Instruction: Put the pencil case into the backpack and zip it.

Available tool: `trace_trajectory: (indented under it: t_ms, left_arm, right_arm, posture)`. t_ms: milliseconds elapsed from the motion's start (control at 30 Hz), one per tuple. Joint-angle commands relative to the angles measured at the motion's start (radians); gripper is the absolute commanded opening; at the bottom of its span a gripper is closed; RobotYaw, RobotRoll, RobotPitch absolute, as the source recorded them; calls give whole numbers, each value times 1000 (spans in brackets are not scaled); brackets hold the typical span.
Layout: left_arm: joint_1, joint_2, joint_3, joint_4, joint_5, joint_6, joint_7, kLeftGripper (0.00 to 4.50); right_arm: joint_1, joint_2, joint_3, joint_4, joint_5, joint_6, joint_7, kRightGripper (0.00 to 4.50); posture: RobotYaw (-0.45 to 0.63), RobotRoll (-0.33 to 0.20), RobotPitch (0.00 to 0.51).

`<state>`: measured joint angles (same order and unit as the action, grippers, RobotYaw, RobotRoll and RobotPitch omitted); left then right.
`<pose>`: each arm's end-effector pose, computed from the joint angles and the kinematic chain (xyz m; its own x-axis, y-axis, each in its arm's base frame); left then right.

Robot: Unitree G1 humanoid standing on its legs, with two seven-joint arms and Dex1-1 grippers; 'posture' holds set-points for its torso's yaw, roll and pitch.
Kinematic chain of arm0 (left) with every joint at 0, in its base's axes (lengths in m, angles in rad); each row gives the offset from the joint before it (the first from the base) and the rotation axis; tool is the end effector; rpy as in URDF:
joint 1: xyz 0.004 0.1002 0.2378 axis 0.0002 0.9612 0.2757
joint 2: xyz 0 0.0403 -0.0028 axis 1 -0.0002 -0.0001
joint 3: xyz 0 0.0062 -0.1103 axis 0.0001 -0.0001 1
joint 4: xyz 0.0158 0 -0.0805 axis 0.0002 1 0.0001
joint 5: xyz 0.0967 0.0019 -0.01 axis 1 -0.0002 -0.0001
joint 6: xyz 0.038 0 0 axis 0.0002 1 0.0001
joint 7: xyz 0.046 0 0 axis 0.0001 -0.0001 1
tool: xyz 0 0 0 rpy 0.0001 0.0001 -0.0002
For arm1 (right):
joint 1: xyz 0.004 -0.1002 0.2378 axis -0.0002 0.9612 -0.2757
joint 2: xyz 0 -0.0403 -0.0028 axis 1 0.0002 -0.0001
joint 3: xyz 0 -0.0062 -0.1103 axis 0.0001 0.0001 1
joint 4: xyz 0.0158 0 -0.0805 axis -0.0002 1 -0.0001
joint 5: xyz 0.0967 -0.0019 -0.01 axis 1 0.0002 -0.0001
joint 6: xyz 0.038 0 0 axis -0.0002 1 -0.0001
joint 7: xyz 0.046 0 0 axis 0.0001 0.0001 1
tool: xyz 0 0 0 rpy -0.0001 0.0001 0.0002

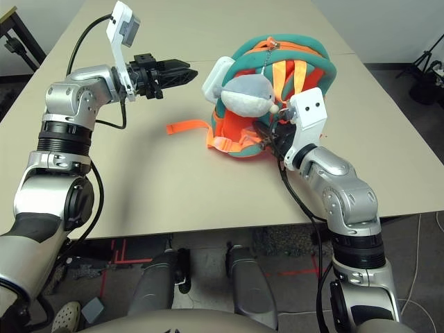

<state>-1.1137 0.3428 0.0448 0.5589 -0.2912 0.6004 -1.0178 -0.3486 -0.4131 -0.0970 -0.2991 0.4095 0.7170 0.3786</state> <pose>0.3588 0.1664 0.2420 0.4568 -0.8886 -0.0410 0.8885 0.4580 -0.0282 0.2455 -0.2038 0.1516 0.8794 0.4688 -0.0827 -0.4716 0.8817 -0.0172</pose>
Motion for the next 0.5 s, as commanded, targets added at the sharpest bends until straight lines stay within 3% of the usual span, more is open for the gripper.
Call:
trace_trajectory:
  t_ms: [33, 200, 500]
  left_arm:
    - [2, -25, -24, 2, -10, 7, 3, 0]
    - [-17, -76, -42, 60, -3, -15, 2, 0]
    - [-118, -193, -74, 372, 70, -197, 2, 0]
  right_arm:
    - [15, -2, 25, 33, -7, 25, 11, 731]
    - [15, 1, 26, 35, -11, 21, 10, 731]
    - [12, 8, 31, 42, -16, 10, 8, 731]
  posture:
    - [-155, 0, 152]
    - [-161, 0, 149]
    - [-172, 0, 144]
